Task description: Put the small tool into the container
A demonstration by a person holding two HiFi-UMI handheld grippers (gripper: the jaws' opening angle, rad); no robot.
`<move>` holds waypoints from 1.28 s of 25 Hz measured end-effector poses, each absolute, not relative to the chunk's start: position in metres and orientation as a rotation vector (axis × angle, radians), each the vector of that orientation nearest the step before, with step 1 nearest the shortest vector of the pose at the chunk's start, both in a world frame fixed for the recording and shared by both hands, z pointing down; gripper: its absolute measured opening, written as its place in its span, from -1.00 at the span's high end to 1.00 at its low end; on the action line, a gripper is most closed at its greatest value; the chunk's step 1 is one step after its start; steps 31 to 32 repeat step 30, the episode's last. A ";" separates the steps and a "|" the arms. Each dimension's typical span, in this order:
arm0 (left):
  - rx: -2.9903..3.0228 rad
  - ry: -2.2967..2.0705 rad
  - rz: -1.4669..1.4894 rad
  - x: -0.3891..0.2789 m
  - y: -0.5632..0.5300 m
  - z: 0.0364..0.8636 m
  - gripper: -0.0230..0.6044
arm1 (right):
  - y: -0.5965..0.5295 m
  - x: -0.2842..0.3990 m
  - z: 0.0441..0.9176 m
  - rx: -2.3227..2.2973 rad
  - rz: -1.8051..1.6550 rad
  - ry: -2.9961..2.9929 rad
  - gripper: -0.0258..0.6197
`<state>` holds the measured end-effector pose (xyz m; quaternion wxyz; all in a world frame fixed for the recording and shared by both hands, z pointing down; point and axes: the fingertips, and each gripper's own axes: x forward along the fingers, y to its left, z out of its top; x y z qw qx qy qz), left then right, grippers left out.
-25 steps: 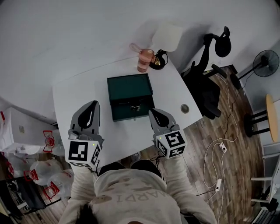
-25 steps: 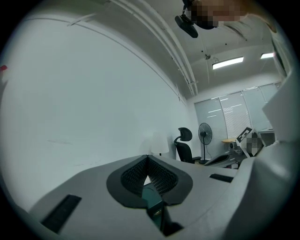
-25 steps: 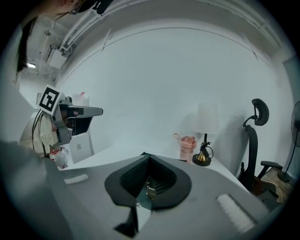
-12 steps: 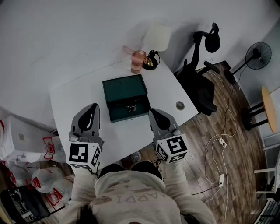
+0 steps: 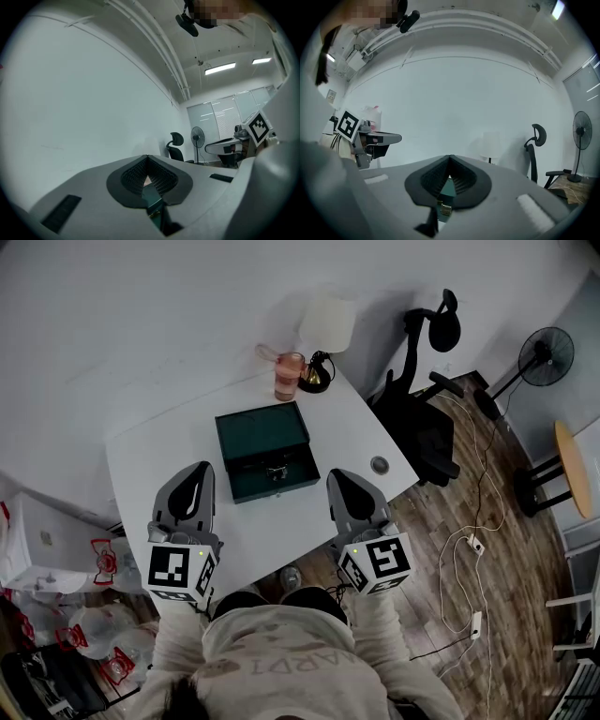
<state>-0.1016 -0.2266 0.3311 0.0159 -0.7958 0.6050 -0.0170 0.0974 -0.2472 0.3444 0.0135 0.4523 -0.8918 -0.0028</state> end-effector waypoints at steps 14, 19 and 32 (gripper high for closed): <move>-2.476 1.843 -0.034 -0.083 -0.230 0.320 0.91 | -0.242 0.115 0.324 1.460 -0.047 -2.803 0.89; -2.478 1.840 -0.033 -0.081 -0.234 0.320 0.92 | -0.244 0.114 0.322 1.452 -0.059 -2.804 0.89; -2.471 1.861 -0.033 -0.082 -0.241 0.322 0.92 | -0.251 0.112 0.320 1.452 -0.047 -2.826 0.89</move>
